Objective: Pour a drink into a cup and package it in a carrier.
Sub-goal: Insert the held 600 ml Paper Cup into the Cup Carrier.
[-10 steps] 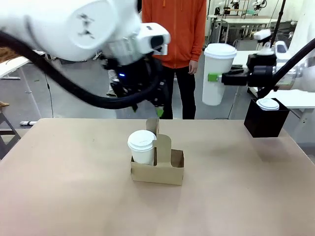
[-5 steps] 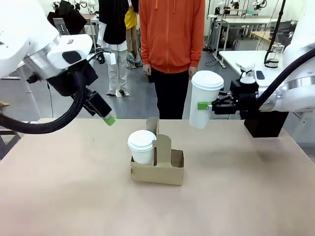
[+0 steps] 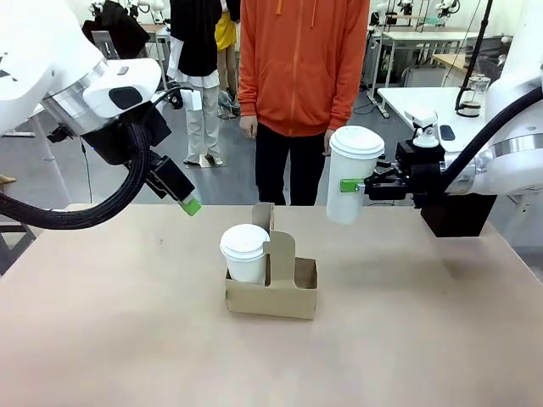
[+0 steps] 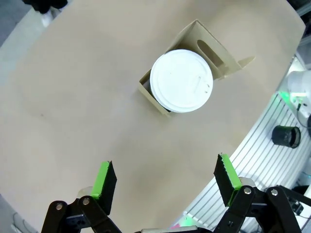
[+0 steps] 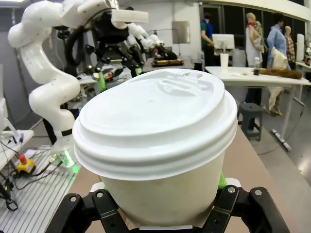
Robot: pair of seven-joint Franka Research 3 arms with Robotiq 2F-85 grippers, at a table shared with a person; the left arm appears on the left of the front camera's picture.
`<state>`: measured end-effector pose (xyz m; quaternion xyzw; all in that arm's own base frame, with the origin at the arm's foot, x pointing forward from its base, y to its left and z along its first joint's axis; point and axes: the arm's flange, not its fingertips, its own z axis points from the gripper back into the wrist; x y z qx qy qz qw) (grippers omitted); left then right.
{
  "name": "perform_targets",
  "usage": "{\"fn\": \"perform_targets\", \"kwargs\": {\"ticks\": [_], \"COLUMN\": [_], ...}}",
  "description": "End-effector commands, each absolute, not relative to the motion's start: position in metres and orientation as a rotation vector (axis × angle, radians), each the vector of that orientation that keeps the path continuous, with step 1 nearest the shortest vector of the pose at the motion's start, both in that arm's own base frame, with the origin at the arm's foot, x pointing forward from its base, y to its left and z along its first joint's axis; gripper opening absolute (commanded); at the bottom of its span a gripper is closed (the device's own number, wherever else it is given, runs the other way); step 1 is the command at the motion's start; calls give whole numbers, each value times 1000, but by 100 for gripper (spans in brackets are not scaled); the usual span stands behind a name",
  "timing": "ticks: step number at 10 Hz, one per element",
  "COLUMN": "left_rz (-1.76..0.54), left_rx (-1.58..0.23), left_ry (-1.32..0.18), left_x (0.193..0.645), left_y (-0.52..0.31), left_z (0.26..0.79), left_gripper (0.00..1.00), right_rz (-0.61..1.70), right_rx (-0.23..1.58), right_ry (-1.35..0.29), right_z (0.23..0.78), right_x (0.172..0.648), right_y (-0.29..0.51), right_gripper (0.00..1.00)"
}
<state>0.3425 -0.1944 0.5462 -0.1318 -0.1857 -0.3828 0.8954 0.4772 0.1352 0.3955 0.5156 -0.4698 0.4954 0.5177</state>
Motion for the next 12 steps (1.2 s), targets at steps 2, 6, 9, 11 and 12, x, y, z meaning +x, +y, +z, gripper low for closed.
{"fn": "perform_targets", "kwargs": {"ticks": [2,6,9,11,12], "left_rz": [-904,-1012,-1034,-1003,-1003], "left_rx": [-383,-354,-392,-321,-321], "left_ry": [-440,-603,-633,-595,-595], "left_x": [340,329,330,345,345], "left_y": [-173,-138,-123,-133,-133], "left_z": [528,492,476,506,506], "left_gripper": [100,100,100,100,100], "right_rz": [1289,1387,1430,1430,1436], "right_rx": [1412,1522,1557,1576,1569], "right_ry": [-1143,-995,-923,-891,-886], "right_z": [383,355,335,321,315], "right_x": [470,459,454,454,455], "right_y": [162,205,225,232,235], "right_gripper": [80,80,80,80,80]}}
